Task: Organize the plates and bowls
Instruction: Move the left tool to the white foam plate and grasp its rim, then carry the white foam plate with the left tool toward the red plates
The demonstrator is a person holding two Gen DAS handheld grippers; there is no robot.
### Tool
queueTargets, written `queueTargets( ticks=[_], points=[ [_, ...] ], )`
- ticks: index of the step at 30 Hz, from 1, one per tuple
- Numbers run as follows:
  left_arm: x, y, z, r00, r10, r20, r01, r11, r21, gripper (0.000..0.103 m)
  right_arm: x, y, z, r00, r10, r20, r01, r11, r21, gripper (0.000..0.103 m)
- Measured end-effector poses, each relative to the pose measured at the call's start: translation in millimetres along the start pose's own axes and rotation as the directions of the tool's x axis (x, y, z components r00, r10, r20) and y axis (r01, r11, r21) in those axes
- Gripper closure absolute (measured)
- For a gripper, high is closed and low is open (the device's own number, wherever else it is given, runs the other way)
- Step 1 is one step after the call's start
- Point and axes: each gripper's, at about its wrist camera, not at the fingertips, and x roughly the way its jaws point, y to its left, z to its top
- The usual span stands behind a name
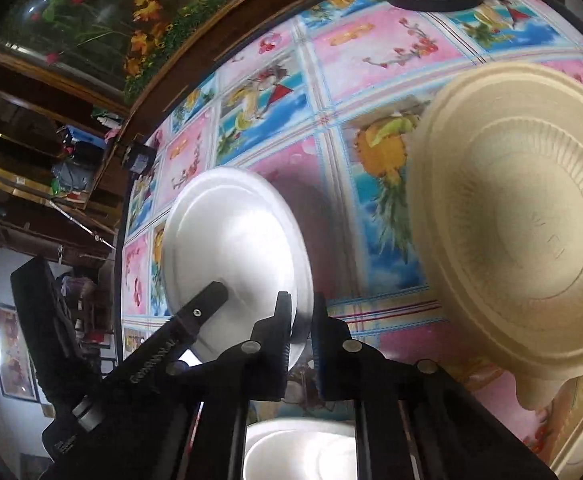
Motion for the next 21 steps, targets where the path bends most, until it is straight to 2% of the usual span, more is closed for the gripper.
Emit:
queueTargets(
  ticks=[12,21],
  points=[
    [-47.4,9.6,-22.3,0.996,0.019,0.090,-0.021,1.000,0.020,0.089,-27.6,23.9,-23.2,0.999,0.027,0.037,-0.025,0.999,-0.043,0.095],
    [-93.1,19.0,-55.0,0.986,0.030,0.164,-0.035,0.999,0.027,0.089,-59.0,44.9,-62.9,0.996,0.044,0.079,-0.035,0.993,-0.110,0.095]
  ],
)
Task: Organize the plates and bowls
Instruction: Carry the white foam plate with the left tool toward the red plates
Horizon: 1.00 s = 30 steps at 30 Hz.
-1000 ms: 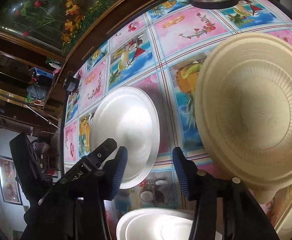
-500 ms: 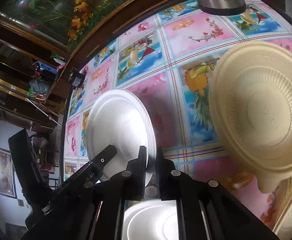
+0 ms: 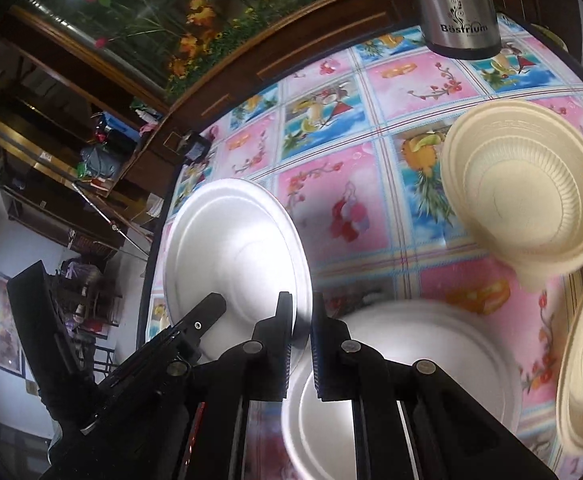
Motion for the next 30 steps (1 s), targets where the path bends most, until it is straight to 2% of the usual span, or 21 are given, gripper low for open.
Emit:
queueTargets(
  ticks=[14,30],
  points=[
    [-49.9,5.8,-56.4,0.997,-0.034,0.067,0.032,0.999,0.024,0.089,-51.2,13.7,-66.2,0.996,-0.022,0.085,0.028,0.997,-0.067,0.095],
    [-86.6,11.0,-109.6,0.989,-0.046,0.141,0.036,0.997,0.070,0.089,-81.6,15.2,-125.4,0.990,-0.009,0.140,0.023,0.994,-0.103,0.094]
  ],
)
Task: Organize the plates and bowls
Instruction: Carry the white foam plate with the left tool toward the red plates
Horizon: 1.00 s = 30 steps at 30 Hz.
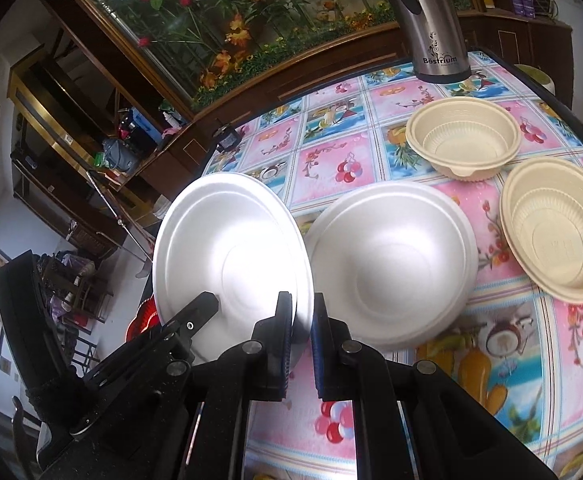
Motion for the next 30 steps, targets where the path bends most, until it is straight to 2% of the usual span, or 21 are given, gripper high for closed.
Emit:
queueTargets(
  ticks=[15,30],
  points=[
    [-11.6,12.2,-35.0,1.000,0.008,-0.014,-0.008,1.000,0.006,0.089,-3.3,3.4,-39.8,1.000,-0.002,-0.013,0.002,1.000,-0.013,0.094],
    [-32.2,42.3,-47.3,0.999,0.032,0.010,-0.032,0.999,-0.032,0.089,4.1,24.6,-57.1,0.998,0.042,-0.044,-0.044,0.998,-0.052,0.094]
  ],
)
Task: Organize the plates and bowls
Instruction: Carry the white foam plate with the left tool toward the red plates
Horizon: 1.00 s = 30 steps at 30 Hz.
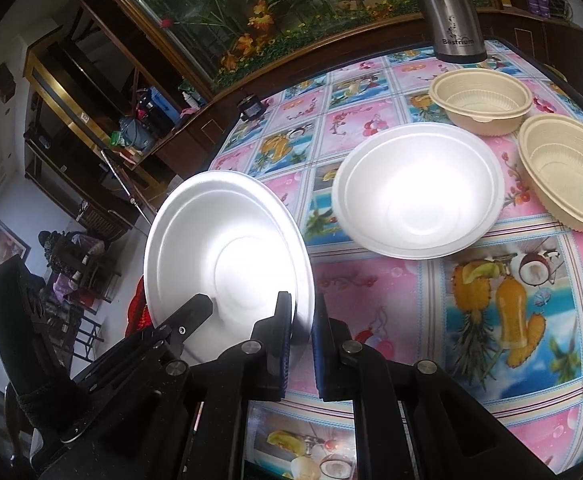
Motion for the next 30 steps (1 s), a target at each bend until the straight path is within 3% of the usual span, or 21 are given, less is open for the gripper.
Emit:
queueTargets(
  ticks=[16,30],
  points=[
    [-15.5,60.3,2.9,0.995,0.091,0.038,-0.086,0.989,-0.119,0.089,34.0,55.9,-2.3,0.996,0.067,-0.059,-0.072,0.994,-0.087,0.093],
    [-2.0,108.5,6.1,0.986,0.164,-0.006,-0.161,0.963,-0.217,0.089,76.8,104.8,4.1,0.987,0.094,-0.130,-0.114,0.981,-0.156,0.094]
  ],
)
